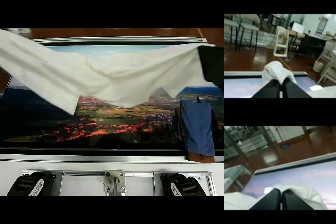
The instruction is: Fold the shirts.
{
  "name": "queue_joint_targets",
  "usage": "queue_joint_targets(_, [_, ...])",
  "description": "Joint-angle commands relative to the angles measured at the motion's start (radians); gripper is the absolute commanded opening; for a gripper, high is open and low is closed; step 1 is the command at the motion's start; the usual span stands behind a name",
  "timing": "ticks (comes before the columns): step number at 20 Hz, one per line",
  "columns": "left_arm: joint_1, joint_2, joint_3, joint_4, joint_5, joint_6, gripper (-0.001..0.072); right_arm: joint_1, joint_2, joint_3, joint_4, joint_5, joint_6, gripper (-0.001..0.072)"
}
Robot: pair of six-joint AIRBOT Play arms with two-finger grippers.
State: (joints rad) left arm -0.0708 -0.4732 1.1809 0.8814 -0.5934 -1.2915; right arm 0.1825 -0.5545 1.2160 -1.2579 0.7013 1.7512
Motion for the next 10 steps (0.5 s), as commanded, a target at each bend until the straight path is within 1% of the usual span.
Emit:
queue_joint_targets(1, [0.004,0.076,0.021,0.256,-0.002,-0.144,0.0046,0.001,0.006,0.128,-0.168,0.191,-0.010,0.0070])
queue_joint_targets(2, [0.004,0.093,0.021,0.304,-0.013,-0.189,0.0046,0.001,0.006,0.163,-0.220,0.268,-0.010,0.0070])
queue_joint_targets(3, [0.004,0.111,0.022,0.324,-0.011,-0.207,0.0046,0.001,0.006,0.192,-0.255,0.325,-0.010,0.0070])
queue_joint_targets(5, [0.004,0.141,0.039,0.323,-0.008,-0.207,0.0046,0.001,0.006,0.255,-0.269,0.402,-0.014,0.0070])
queue_joint_targets(8, [0.004,0.154,0.090,0.328,-0.016,-0.206,0.0046,0.001,0.006,0.338,-0.268,0.413,-0.016,0.0070])
queue_joint_targets(9, [0.004,0.153,0.106,0.350,-0.045,-0.206,0.0046,0.001,0.006,0.357,-0.272,0.414,-0.016,0.0070])
queue_joint_targets(10, [0.004,0.154,0.113,0.386,-0.101,-0.206,0.0046,0.001,0.006,0.374,-0.271,0.417,-0.016,0.0070])
